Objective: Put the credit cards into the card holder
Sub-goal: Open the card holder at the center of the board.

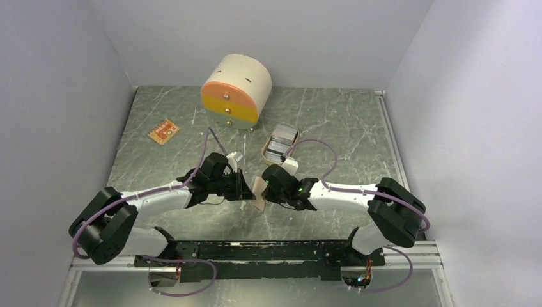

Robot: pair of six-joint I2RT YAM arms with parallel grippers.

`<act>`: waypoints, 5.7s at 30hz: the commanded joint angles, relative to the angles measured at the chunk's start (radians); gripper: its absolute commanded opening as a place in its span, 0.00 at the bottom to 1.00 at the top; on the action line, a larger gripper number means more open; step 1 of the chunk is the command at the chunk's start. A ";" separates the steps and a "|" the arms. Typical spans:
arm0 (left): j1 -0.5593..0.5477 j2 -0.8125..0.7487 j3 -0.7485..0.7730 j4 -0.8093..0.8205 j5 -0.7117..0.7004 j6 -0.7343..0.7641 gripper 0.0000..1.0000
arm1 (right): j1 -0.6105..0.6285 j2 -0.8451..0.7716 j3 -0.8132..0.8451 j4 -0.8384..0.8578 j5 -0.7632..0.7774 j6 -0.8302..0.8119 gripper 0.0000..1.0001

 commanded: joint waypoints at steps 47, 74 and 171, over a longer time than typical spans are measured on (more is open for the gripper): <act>0.257 -0.139 0.092 -0.285 0.129 0.072 0.71 | -0.012 -0.201 0.023 0.187 -0.174 -0.247 0.00; 0.271 -0.005 0.024 -0.264 0.087 0.084 0.52 | -0.080 -0.364 -0.242 0.012 -0.042 -0.201 0.00; 0.053 0.208 0.045 0.191 0.200 -0.186 0.61 | 0.038 -0.476 -0.102 0.017 -0.104 -0.128 0.39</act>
